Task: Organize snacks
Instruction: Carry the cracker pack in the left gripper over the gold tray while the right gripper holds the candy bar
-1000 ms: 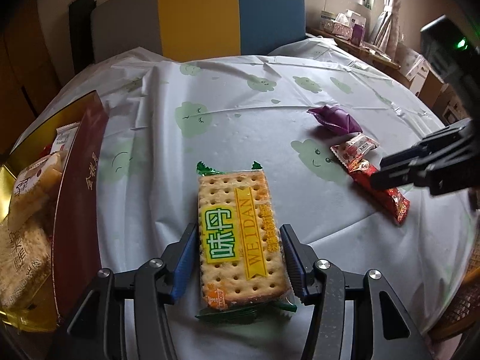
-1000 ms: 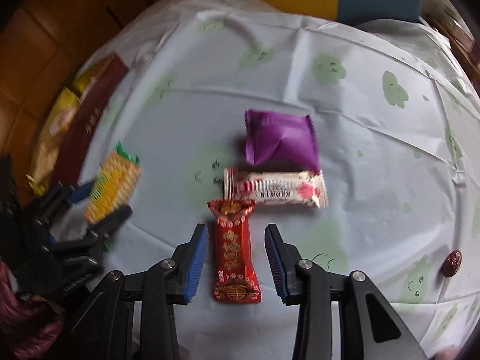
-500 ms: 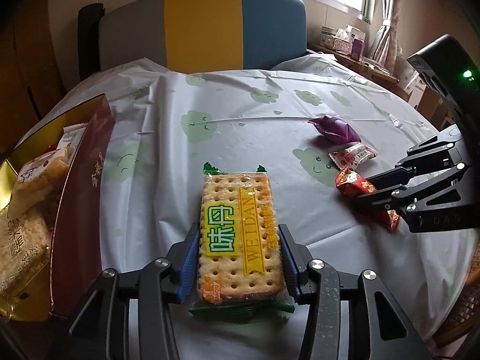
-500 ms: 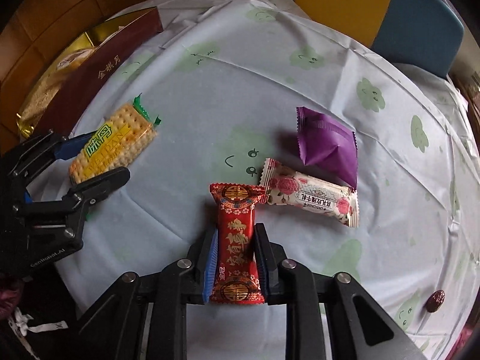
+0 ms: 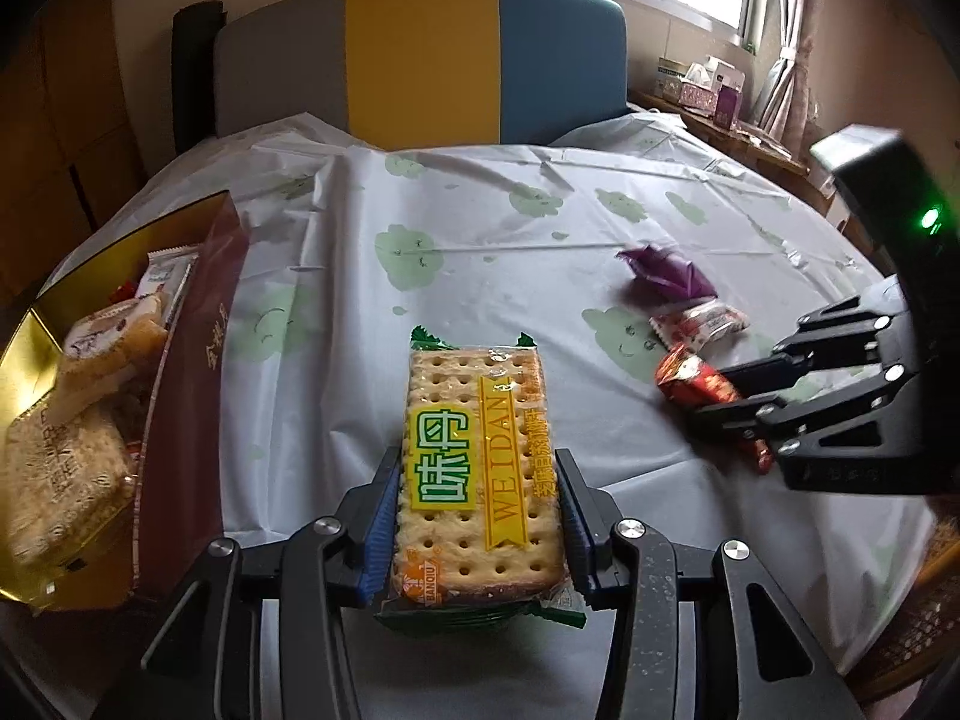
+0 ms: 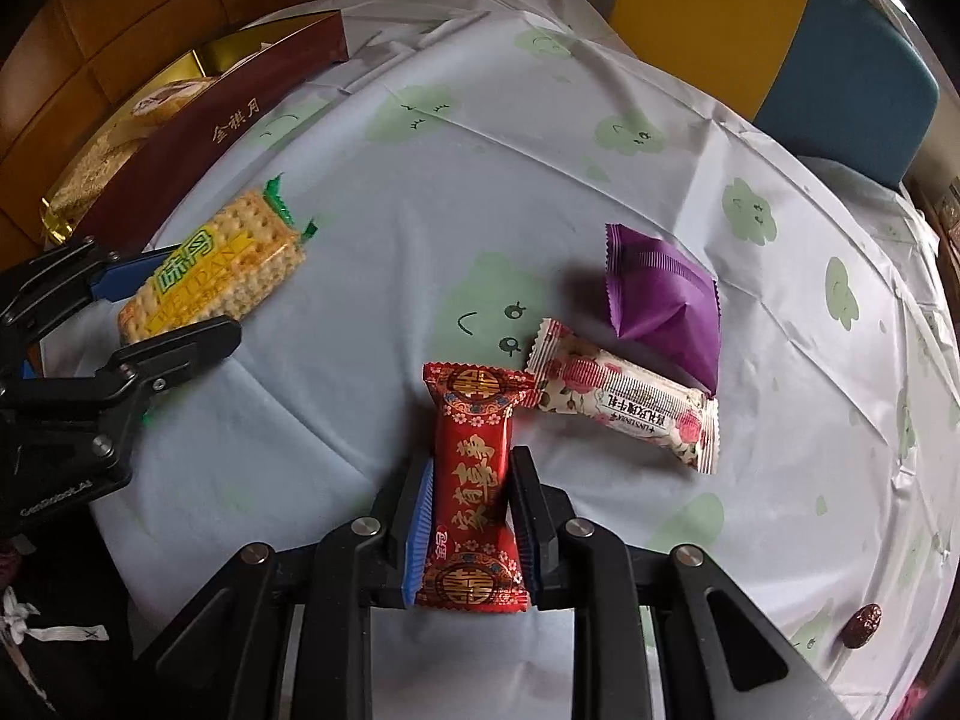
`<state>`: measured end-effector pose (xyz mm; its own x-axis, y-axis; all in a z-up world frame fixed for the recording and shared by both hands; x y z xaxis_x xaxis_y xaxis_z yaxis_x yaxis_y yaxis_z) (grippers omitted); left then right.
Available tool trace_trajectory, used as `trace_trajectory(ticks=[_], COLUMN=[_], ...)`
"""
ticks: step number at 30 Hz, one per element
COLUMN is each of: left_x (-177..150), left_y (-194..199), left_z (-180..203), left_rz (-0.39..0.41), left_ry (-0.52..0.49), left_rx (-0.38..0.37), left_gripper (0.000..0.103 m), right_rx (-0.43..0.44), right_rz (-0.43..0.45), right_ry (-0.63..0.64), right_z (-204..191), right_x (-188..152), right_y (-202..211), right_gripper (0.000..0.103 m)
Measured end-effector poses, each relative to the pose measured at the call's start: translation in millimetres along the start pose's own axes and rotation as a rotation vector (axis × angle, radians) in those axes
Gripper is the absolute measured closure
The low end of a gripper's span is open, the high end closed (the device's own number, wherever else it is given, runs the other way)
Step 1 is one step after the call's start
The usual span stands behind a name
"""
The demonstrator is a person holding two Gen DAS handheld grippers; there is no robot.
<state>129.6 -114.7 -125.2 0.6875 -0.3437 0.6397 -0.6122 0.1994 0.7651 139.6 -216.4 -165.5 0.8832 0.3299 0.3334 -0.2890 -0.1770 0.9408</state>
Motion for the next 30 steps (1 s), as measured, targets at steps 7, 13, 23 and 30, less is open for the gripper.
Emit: trace_trajectory(ticks=[7, 13, 23, 30], left_x=[12.7, 18.8, 18.9, 14.2], left_y=[25.6, 47.4, 75.7, 92.0], left_z=[-7.3, -13.4, -38.8, -67.5], left_rz=[0.037, 0.068, 0.101, 0.116], left_ry=[0.028, 0.048, 0.106, 0.168], left_rx=[0.01, 0.017, 0.039, 0.078], left_gripper=[0.056, 0.056, 0.056, 0.056], right_rx=[-0.028, -0.04, -0.04, -0.05], right_rz=[0.017, 0.025, 0.024, 0.03], right_ry=[0.04, 0.053, 0.047, 0.06], right_z=[4.3, 2.7, 2.7, 1.3], right_x=[3.6, 1.9, 2.8, 2.6], right_y=[-0.2, -1.1, 0.0, 1.6], right_gripper=[0.079, 0.079, 0.079, 0.079])
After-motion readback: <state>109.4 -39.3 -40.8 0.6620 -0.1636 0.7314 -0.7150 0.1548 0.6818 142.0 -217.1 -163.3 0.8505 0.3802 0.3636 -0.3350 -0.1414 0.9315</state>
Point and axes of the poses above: each gripper's, at about its wrist camera, not at the fingertips, and y roughly against the way its jaws point, z to its right, x to its top, the point moved 10 cm from there along -y, roughly the way its jaws point, and after that the axes turned 10 degrees about -y, right-handed, at the moved point
